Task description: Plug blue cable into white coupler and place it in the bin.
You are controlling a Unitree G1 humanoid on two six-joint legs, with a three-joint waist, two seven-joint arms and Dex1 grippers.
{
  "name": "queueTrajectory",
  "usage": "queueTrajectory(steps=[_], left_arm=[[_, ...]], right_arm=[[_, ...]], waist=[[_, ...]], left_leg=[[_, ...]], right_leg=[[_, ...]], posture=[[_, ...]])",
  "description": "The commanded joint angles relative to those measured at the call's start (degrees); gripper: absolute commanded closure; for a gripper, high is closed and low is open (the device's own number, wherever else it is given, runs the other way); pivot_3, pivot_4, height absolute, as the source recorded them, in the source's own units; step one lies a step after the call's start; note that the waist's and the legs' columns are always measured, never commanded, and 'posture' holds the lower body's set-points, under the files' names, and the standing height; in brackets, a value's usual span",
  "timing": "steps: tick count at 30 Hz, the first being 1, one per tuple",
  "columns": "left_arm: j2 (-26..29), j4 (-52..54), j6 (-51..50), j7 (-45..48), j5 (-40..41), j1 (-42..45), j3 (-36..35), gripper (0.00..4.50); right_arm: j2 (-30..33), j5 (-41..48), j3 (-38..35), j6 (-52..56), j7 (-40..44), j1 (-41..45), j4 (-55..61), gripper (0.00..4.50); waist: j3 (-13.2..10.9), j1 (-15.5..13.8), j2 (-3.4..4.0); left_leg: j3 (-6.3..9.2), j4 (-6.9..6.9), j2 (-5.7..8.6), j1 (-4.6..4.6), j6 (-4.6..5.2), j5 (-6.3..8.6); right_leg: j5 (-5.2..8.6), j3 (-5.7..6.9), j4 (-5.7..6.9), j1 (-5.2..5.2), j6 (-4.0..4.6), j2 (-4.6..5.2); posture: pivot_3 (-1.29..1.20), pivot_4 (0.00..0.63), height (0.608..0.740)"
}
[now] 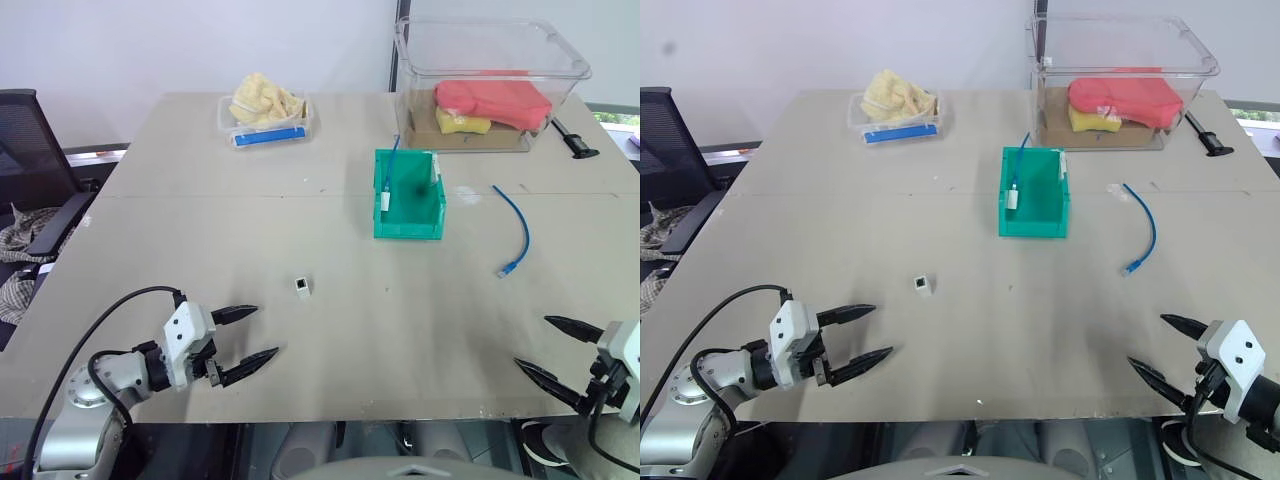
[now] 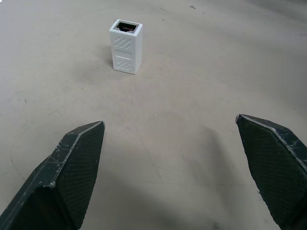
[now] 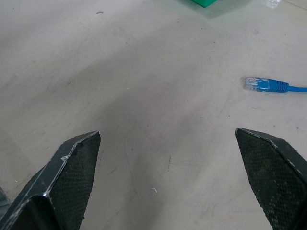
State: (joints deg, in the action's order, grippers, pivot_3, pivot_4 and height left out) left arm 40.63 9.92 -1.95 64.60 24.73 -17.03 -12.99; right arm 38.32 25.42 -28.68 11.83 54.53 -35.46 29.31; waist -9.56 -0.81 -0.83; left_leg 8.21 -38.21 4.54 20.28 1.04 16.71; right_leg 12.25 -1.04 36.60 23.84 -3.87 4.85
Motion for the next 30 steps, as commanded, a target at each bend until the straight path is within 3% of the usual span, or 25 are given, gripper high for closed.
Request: queueTrajectory(steps=[1, 4, 8, 12, 17, 21, 30], left_arm=[[0.03, 1.7, -1.5, -0.79, 2.24, 1.02, -0.88, 0.0], [-2.17, 5.34, -11.9, -7.36, 9.64, 4.07, -2.38, 0.0], [-1.91, 9.3, -18.62, -9.87, 14.28, 5.86, -3.04, 0.0], [0.5, 13.21, -12.59, -2.78, 10.79, 4.16, -0.78, 0.0], [1.15, 16.17, -8.24, 2.23, 10.18, 4.98, 1.85, 0.0], [1.47, 16.11, -7.29, 3.98, 9.63, 6.49, 3.57, 0.0], [0.54, 17.68, -8.61, 2.29, 9.98, 8.59, 5.54, 0.0]], right_arm=[[0.96, -0.48, -0.64, -1.04, -0.55, 1.83, 0.27, 0.07], [1.77, -1.28, 0.39, 0.8, -3.05, 6.0, 0.1, 0.07], [4.97, -4.31, 2.5, 4.95, -5.99, 10.92, 1.02, 0.07], [10.98, -4.54, 5.94, 8.66, -3.07, 16.16, -0.56, 0.07], [20.03, -12.33, 14.89, 2.25, 2.72, 27.55, -11.12, 0.07], [24.61, -21.17, 25.83, -7.83, 8.12, 40.96, -23.78, 1.8], [21.49, -38.33, 44.5, -29.33, 15.01, 67.47, -54.3, 1.8]], waist=[[0.0, 0.0, 0.0], [-0.03, 0.02, 0.01], [-0.02, 0.02, 0.02], [-0.05, 0.15, 0.06], [-0.14, 0.03, 0.18], [-0.19, 0.12, 0.26], [-0.25, 0.75, 0.31]], left_leg=[[0.0, 0.0, 0.0, 0.0, 0.0, 0.0], [0.0, 0.0, 0.0, 0.0, 0.0, 0.0], [0.03, -0.01, 0.03, -0.02, 0.0, 0.0], [-0.03, 0.03, 0.04, 0.04, -0.01, 0.0], [-0.09, 0.02, 0.05, 0.18, 0.07, 0.04], [-0.1, -0.04, 0.06, 0.28, 0.09, 0.04], [-0.27, 0.05, 0.03, 0.41, -0.13, -0.08]], right_leg=[[0.0, 0.0, 0.0, 0.0, 0.0, 0.0], [0.0, 0.0, 0.0, -0.01, -0.01, 0.0], [-0.14, 0.07, 0.01, -0.01, -0.25, 0.03], [-0.24, 0.01, -0.04, 0.08, -0.12, -0.19], [-0.19, 0.04, -0.31, 0.06, 0.18, -0.18], [-0.27, 0.1, -0.46, 0.05, 0.08, -0.2], [-0.44, 0.04, -0.73, 0.17, -0.07, -0.25]], posture=[[0.0, 0.15, 0.74], [0.0, 0.15, 0.74], [0.0, 0.15, 0.74], [0.0, 0.15, 0.74], [0.0, 0.15, 0.74], [0.0, 0.15, 0.74], [0.0, 0.15, 0.74]])
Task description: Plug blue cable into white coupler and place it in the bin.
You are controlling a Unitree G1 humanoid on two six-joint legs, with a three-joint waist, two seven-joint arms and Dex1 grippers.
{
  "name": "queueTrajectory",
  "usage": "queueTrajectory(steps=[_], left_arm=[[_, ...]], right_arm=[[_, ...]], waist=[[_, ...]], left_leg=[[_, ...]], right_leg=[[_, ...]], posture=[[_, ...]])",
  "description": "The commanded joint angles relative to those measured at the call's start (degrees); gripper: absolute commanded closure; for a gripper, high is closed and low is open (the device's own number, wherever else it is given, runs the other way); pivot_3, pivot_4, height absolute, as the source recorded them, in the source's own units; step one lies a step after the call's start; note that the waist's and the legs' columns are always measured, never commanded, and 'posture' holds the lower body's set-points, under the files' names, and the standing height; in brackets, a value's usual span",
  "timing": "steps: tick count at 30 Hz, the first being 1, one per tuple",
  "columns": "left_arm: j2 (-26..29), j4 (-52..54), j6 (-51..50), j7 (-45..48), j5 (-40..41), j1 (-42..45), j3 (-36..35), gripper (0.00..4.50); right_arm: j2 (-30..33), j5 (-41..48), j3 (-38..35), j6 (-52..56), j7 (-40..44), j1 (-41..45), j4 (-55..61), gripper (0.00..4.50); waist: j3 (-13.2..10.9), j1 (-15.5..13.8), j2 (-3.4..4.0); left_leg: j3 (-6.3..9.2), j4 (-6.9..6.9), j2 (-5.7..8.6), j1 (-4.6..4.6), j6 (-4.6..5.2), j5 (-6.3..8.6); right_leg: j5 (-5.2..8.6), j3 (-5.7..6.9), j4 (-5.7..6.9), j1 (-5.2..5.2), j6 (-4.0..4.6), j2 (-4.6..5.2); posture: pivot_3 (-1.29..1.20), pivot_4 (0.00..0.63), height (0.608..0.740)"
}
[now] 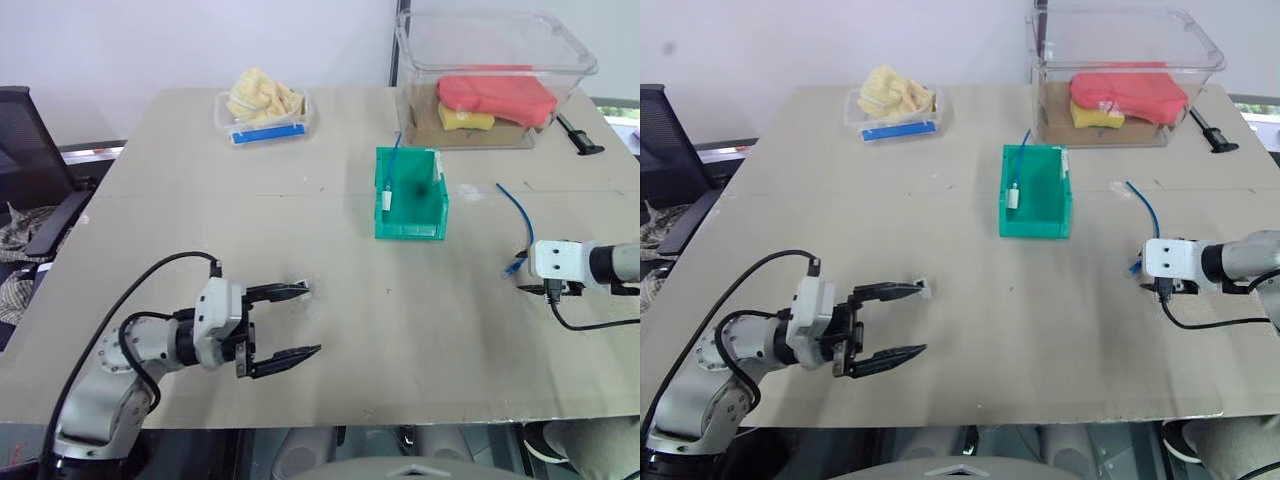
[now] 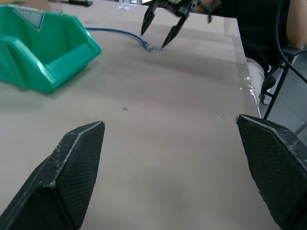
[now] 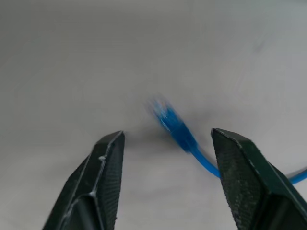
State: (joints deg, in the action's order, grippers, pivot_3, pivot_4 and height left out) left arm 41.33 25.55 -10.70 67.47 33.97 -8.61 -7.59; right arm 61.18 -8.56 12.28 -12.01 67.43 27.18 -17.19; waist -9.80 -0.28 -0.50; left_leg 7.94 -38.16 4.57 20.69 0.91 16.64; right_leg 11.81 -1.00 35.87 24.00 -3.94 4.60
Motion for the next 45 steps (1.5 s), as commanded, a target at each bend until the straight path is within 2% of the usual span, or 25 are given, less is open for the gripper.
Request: queueTrajectory(steps=[1, 4, 6, 7, 8, 11, 13, 17, 20, 24, 26, 28, 29, 30, 34, 36, 39, 45], left_arm=[[-0.25, 2.16, 0.1, -0.84, 0.7, 0.09, 0.23, 0.0], [-0.47, 2.59, -0.1, -1.56, 0.83, -0.31, 0.38, 0.0], [-0.58, 2.74, -0.09, -2.0, 0.84, -0.54, 0.49, 0.0], [-0.7, 2.96, -0.14, -2.37, 0.85, -0.75, 0.53, 0.0], [-0.81, 3.16, -0.16, -2.71, 0.8, -0.96, 0.6, 0.0], [-1.08, 3.89, -0.15, -3.84, 0.48, -1.74, 0.74, 0.0], [-1.13, 4.28, -0.17, -4.83, -0.29, -2.49, 0.89, 0.0], [-1.35, 4.35, -0.85, -7.7, -3.22, -1.7, 3.05, 0.0], [-1.1, 4.11, -1.73, -9.17, -5.3, 0.59, 5.13, 0.0], [0.93, 2.77, -6.43, -11.06, -9.0, 7.1, 8.8, 0.0], [1.31, 1.3, -7.41, -10.91, -10.64, 9.88, 10.76, 0.0], [0.7, -0.19, -8.07, -10.6, -11.84, 13.08, 13.26, 0.0], [0.09, -1.05, -8.53, -10.8, -12.71, 14.92, 14.7, 0.0], [-0.47, -1.85, -9.03, -11.03, -13.42, 16.55, 15.99, 0.0], [-3.81, -6.33, -11.14, -11.02, -15.9, 23.68, 21.2, 0.0], [-4.98, -9.41, -12.09, -10.34, -18.24, 27.56, 24.41, 0.0], [-6.59, -13.93, -12.15, -9.59, -21.67, 32.18, 28.42, 0.0], [-11.0, -22.6, -9.18, -8.35, -25.83, 38.23, 32.16, 0.0]], right_arm=[[-2.25, -5.01, 4.92, -6.82, 3.55, 7.06, -10.59, 1.8], [-4.8, -5.39, 8.29, -9.79, 10.02, 12.41, -17.34, 2.67], [-6.78, -4.43, 9.28, -10.59, 13.65, 14.87, -20.63, 3.47], [-7.75, -3.69, 9.3, -10.19, 15.09, 15.68, -21.76, 4.1], [-8.53, -3.76, 9.41, -10.55, 15.63, 16.56, -23.02, 4.45], [-9.98, -2.71, 8.38, -9.85, 16.97, 17.54, -24.12, 4.45], [-10.92, 1.11, 6.29, -2.4, 18.56, 15.56, -17.65, 4.45], [-12.24, 6.94, 5.92, 28.42, 19.35, 7.53, 13.67, 4.45], [-14.5, 4.87, 8.86, 38.81, 15.98, 4.91, 25.36, 4.45], [-22.16, -2.0, 15.73, 42.23, 6.94, 5.03, 26.46, 4.45], [-25.12, -2.18, 16.04, 41.69, 4.29, 5.32, 24.88, 4.45], [-26.36, -1.22, 14.67, 40.67, 2.67, 4.49, 24.18, 3.65], [-26.51, 0.4, 12.78, 40.37, 2.24, 3.22, 24.74, 3.44], [-26.58, 2.3, 10.6, 40.57, 1.89, 1.9, 25.74, 2.98], [-24.26, 12.55, -3.72, 40.91, 0.93, -8.65, 36.09, 1.12], [-22.91, 17.99, -12.73, 42.15, 0.0, -17.31, 43.97, 1.12], [-23.2, 21.8, -23.95, 41.31, -3.3, -30.48, 53.44, 1.12], [-27.06, 20.82, -32.53, 38.15, -12.22, -47.79, 62.39, 1.12]], waist=[[-0.01, 0.4, -0.04], [0.04, 0.95, -0.18], [0.07, 1.15, -0.23], [0.08, 1.2, -0.27], [0.11, 1.26, -0.31], [0.11, 1.27, -0.32], [0.11, 1.24, -0.31], [0.07, 1.21, -0.18], [0.06, 0.91, 0.13], [0.14, 0.93, -0.01], [0.27, 1.18, -0.22], [0.32, 1.43, -0.29], [0.32, 1.34, -0.28], [0.32, 1.26, -0.29], [0.27, 0.38, -0.2], [0.2, 0.32, -0.06], [0.22, -0.84, -0.06], [0.22, -0.33, -0.07]], left_leg=[[0.0, 0.0, 0.0, -0.01, 0.01, 0.0], [0.09, -0.03, 0.0, -0.06, 0.03, 0.02], [0.07, -0.05, 0.0, -0.12, 0.05, 0.03], [0.07, -0.05, 0.0, -0.15, 0.06, 0.03], [0.06, -0.05, -0.02, -0.19, 0.06, 0.03], [0.02, -0.05, -0.2, -0.31, 0.26, 0.15], [-0.01, -0.05, -0.38, -0.37, 0.25, 0.16], [-0.02, 0.01, -0.91, -0.4, 0.01, 0.3], [-0.02, 0.01, -0.99, -0.24, -0.06, 0.34], [-0.03, -0.06, -0.86, -0.03, -0.09, 0.32], [-0.09, -0.08, -0.84, -0.08, -0.09, 0.32], [-0.14, -0.08, -0.87, -0.25, -0.1, 0.32], [-0.17, -0.08, -0.89, -0.28, -0.1, 0.32], [-0.16, -0.06, -0.89, -0.33, -0.11, 0.31], [-0.01, -0.04, -0.9, -0.25, -0.33, 0.19], [-0.02, -0.08, -0.8, 0.18, -0.34, 0.18], [0.01, -0.06, -0.77, 0.32, -0.33, 0.19], [-0.23, -0.1, -0.81, 0.16, -0.31, 0.19]], right_leg=[[0.0, -0.03, -0.02, 0.0, 0.0, 0.0], [-0.01, -0.08, -0.02, -0.08, 0.0, 0.0], [-0.03, -0.1, -0.02, -0.12, 0.02, -0.01], [-0.06, -0.12, -0.01, -0.15, 0.07, -0.02], [-0.09, -0.13, -0.01, -0.17, 0.1, -0.04], [-0.19, -0.19, -0.01, -0.23, 0.29, -0.2], [-0.22, -0.21, 0.0, -0.26, 0.36, -0.36], [-0.35, -0.25, 0.02, -0.13, 0.33, -0.6], [-0.36, -0.22, 0.06, 0.09, 0.36, -0.71], [-0.38, -0.19, 0.05, 0.24, 0.34, -0.81], [-0.39, -0.26, 0.05, 0.2, 0.33, -0.83], [-0.43, -0.29, 0.05, 0.1, 0.38, -0.92], [-0.44, -0.32, 0.06, 0.1, 0.39, -0.94], [-0.44, -0.3, 0.06, 0.04, 0.39, -0.94], [-0.44, -0.15, 0.03, 0.04, 0.39, -0.92], [-0.46, -0.2, 0.05, 0.42, 0.35, -0.81], [-0.47, -0.13, 0.0, 0.51, 0.3, -0.78], [-0.47, -0.36, 0.04, 0.42, 0.24, -0.85]], posture=[[0.0, 0.15, 0.74], [0.0, 0.15, 0.74], [0.0, 0.15, 0.74], [0.0, 0.15, 0.74], [0.0, 0.15, 0.74], [0.0, 0.15, 0.74], [0.0, 0.15, 0.74], [0.0, 0.15, 0.74], [0.0, 0.15, 0.74], [0.0, 0.15, 0.74], [0.0, 0.15, 0.74], [0.0, 0.15, 0.74], [0.0, 0.15, 0.74], [0.0, 0.15, 0.74], [0.0, 0.15, 0.74], [0.0, 0.15, 0.74], [0.0, 0.15, 0.74], [0.0, 0.15, 0.74]])
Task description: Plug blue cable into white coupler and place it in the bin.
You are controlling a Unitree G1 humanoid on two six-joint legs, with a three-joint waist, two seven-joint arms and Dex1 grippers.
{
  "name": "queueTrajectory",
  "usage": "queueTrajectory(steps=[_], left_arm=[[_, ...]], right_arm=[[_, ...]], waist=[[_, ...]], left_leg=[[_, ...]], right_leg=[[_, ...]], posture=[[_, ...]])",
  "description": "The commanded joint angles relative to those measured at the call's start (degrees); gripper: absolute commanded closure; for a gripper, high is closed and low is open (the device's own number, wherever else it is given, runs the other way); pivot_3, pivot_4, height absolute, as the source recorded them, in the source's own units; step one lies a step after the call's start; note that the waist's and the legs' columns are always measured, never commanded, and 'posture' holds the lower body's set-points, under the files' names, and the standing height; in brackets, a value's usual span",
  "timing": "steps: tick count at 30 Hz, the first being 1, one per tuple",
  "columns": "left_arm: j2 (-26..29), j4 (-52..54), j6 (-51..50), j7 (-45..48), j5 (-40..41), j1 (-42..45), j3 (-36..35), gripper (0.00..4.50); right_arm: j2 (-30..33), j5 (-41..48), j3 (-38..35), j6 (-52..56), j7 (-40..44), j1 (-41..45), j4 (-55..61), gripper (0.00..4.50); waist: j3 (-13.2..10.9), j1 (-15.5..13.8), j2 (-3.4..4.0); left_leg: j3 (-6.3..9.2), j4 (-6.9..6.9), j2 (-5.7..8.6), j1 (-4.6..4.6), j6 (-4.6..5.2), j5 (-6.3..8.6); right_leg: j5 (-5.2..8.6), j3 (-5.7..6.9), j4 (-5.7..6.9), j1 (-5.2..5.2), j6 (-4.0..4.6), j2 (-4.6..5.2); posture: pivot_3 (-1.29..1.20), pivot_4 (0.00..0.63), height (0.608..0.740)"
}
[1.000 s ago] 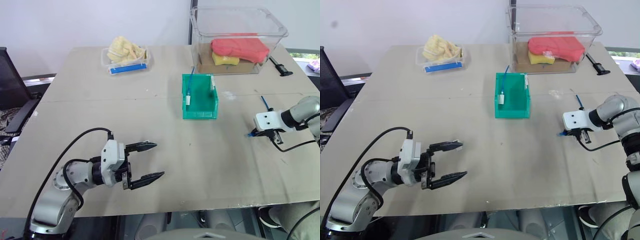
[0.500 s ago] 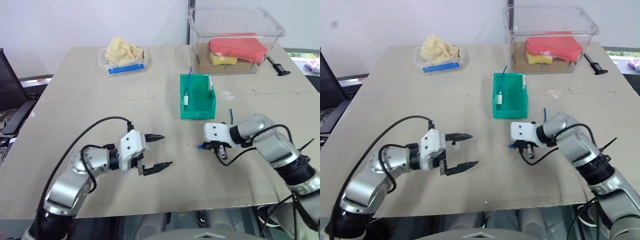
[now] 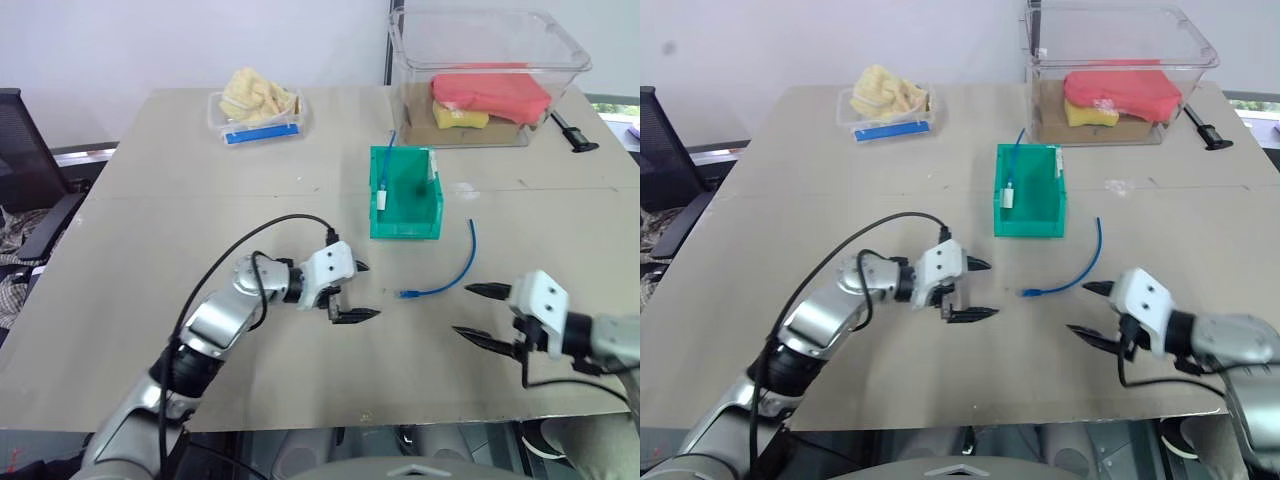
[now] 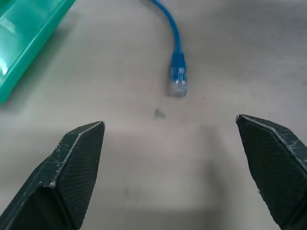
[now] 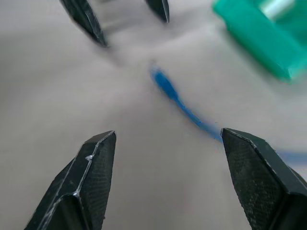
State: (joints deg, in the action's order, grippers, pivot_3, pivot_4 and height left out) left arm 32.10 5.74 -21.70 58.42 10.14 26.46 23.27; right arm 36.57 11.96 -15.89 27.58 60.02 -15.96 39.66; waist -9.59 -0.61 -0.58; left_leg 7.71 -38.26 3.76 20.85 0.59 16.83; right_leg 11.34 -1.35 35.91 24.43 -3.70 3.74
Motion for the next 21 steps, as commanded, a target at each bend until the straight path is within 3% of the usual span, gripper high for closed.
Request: queueTrajectory(steps=[1, 8, 12, 17, 18, 21], left_arm=[[-2.79, -4.16, 1.85, 0.98, -2.67, 4.6, 2.02, 0.0], [-8.81, -11.52, 0.37, 3.39, -6.32, 12.92, 6.4, 0.0], [-9.81, -13.15, -1.21, 5.63, -8.45, 15.03, 9.48, 1.06], [-8.68, -14.0, 0.07, 8.24, -11.01, 15.66, 11.24, 3.31], [-8.5, -14.04, 0.26, 8.58, -11.28, 15.61, 11.36, 4.04], [-8.44, -13.31, 1.14, 8.55, -11.01, 15.16, 10.17, 4.4]], right_arm=[[-3.63, 0.39, -5.48, -1.63, -6.43, -6.8, 6.91, 1.12], [-5.54, -1.4, -6.59, -4.27, -11.79, -16.24, 11.26, 1.12], [-5.74, -1.17, -6.73, -3.24, -14.28, -17.68, 13.51, 1.09], [-5.56, 0.18, -6.65, -0.76, -17.0, -17.64, 15.58, 1.09], [-5.61, 0.47, -6.61, -0.37, -17.46, -17.56, 15.88, 1.09], [-7.32, 3.57, -6.43, 2.99, -20.05, -16.57, 17.65, 1.09]], waist=[[0.01, -0.18, 0.03], [0.02, -0.09, 0.02], [0.02, 0.11, 0.03], [0.02, -0.09, 0.02], [0.02, -0.09, 0.02], [0.03, -0.07, 0.02]], left_leg=[[-0.04, 0.0, 0.0, -0.05, 0.03, 0.01], [-0.13, -0.17, 0.02, -0.24, 0.24, 0.12], [-0.13, -0.15, 0.0, -0.23, 0.01, -0.01], [-0.12, -0.14, 0.0, -0.21, 0.03, 0.0], [-0.13, -0.14, 0.0, -0.21, 0.06, 0.01], [-0.11, -0.14, -0.01, -0.22, 0.13, 0.05]], right_leg=[[0.0, -0.05, 0.02, -0.02, -0.01, -0.01], [0.06, 0.0, 0.03, -0.32, -0.31, -0.04], [-0.04, -0.06, 0.01, -0.27, -0.13, -0.07], [-0.04, -0.02, -0.01, -0.27, -0.13, -0.06], [-0.03, -0.02, -0.01, -0.27, -0.13, -0.06], [-0.03, -0.03, 0.0, -0.27, -0.14, -0.06]], posture=[[0.0, 0.15, 0.74], [0.0, 0.15, 0.74], [0.0, 0.15, 0.74], [0.0, 0.15, 0.74], [0.0, 0.15, 0.74], [0.0, 0.15, 0.74]])
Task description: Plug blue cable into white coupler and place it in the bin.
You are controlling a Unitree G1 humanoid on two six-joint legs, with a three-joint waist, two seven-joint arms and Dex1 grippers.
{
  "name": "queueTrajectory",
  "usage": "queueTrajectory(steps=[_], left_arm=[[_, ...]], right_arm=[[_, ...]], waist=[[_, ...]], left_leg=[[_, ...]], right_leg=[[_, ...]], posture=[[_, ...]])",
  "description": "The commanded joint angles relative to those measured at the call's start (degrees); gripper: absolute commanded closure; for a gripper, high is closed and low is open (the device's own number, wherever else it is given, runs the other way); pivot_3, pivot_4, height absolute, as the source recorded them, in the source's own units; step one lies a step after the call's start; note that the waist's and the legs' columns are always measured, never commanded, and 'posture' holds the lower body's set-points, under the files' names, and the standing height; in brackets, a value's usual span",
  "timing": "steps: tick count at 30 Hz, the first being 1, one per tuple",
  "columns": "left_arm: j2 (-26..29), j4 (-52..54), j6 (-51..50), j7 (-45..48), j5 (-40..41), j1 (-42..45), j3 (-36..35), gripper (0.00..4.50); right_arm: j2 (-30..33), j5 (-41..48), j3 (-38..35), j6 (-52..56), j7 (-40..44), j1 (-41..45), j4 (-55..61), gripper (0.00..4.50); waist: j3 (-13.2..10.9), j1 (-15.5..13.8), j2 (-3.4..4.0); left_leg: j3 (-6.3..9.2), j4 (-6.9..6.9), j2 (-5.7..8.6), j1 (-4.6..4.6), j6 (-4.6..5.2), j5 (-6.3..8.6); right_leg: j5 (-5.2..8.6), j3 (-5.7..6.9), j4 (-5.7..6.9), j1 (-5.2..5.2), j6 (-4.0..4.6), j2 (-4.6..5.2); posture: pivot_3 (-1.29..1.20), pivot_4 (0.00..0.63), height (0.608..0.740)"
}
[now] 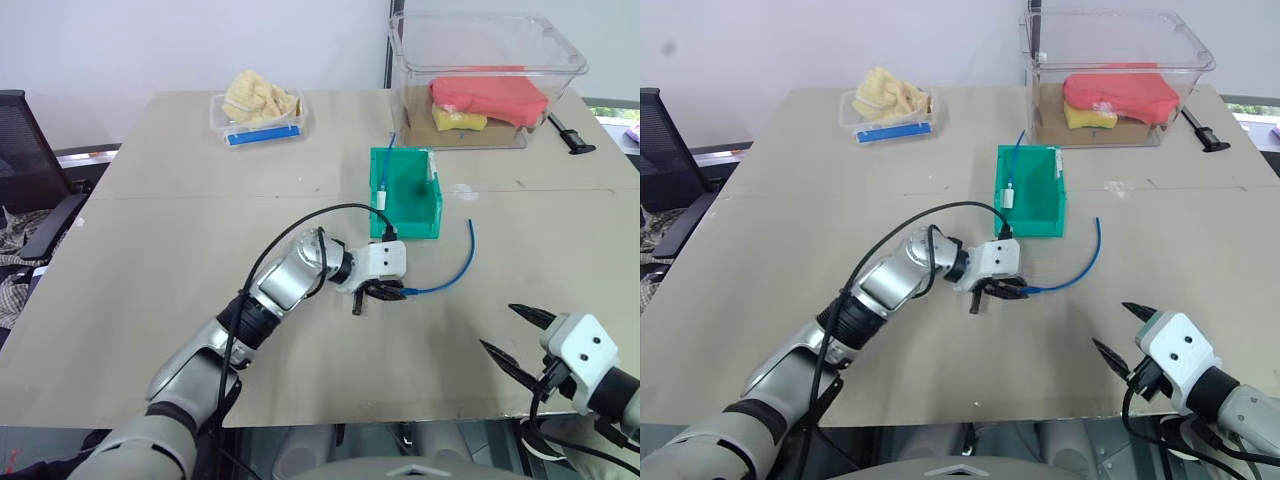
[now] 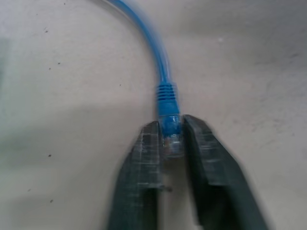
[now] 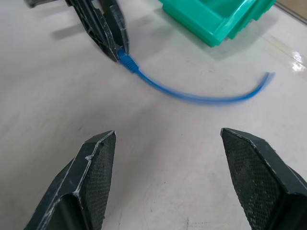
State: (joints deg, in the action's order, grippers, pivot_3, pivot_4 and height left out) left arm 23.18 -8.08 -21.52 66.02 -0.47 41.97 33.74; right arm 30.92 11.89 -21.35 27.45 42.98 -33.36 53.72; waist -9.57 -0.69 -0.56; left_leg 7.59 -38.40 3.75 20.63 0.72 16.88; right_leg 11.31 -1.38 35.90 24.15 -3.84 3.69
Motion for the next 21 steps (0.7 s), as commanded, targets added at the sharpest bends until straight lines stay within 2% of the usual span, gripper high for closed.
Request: queueTrajectory(steps=[1, 4, 8, 14, 18, 21], left_arm=[[0.18, 1.51, 1.09, 1.13, 1.38, -0.62, -2.15, 4.4], [0.0, 6.01, -3.4, 3.76, 9.67, -1.94, -8.41, 4.4], [3.04, 13.83, -19.89, 9.9, 25.89, -2.82, -16.76, 4.4], [6.93, 16.81, -40.7, 9.35, 43.1, -0.89, -27.79, 4.4], [9.31, 18.87, -46.86, 8.39, 49.7, -1.48, -31.19, 4.4], [9.78, 19.6, -48.66, 7.59, 53.02, -1.84, -32.85, 4.4]], right_arm=[[-3.21, 6.92, -1.28, 5.94, -4.59, 1.53, 4.54, 1.09], [-6.58, 16.73, -1.59, 11.31, -8.71, 3.45, 6.19, 1.09], [-8.46, 30.27, 1.1, 14.68, -14.2, 5.82, 6.28, 1.09], [-11.11, 44.61, 6.59, 14.76, -24.73, 14.69, 5.33, 1.09], [-9.98, 54.69, 9.52, 13.71, -27.49, 20.75, 3.57, 1.09], [-7.42, 58.94, 11.55, 14.33, -28.44, 23.73, 1.88, 1.09]], waist=[[0.0, 0.02, 0.0], [-0.01, 0.08, 0.0], [-0.01, 0.18, 0.02], [-0.01, 0.5, 0.02], [-0.01, 1.16, 0.01], [-0.01, 1.47, 0.01]], left_leg=[[0.02, 0.0, -0.01, 0.0, 0.01, 0.0], [0.12, 0.01, -0.05, 0.01, -0.02, -0.01], [0.15, 0.0, -0.05, 0.06, 0.01, 0.01], [0.23, -0.01, -0.04, 0.03, 0.14, 0.07], [0.29, 0.01, -0.02, 0.02, 0.08, 0.04], [0.21, 0.02, -0.01, 0.01, -0.11, -0.07]], right_leg=[[0.0, 0.01, 0.0, 0.0, 0.0, -0.01], [-0.01, -0.01, 0.01, 0.02, 0.02, -0.01], [-0.02, 0.0, 0.0, 0.06, 0.04, 0.01], [-0.01, 0.08, 0.01, 0.03, 0.03, -0.01], [-0.01, 0.12, 0.04, 0.03, 0.04, -0.03], [-0.02, 0.05, 0.02, 0.04, 0.04, -0.01]], posture=[[0.0, 0.15, 0.74], [0.0, 0.15, 0.74], [0.0, 0.15, 0.74], [0.0, 0.15, 0.74], [0.0, 0.15, 0.74], [0.0, 0.15, 0.74]])
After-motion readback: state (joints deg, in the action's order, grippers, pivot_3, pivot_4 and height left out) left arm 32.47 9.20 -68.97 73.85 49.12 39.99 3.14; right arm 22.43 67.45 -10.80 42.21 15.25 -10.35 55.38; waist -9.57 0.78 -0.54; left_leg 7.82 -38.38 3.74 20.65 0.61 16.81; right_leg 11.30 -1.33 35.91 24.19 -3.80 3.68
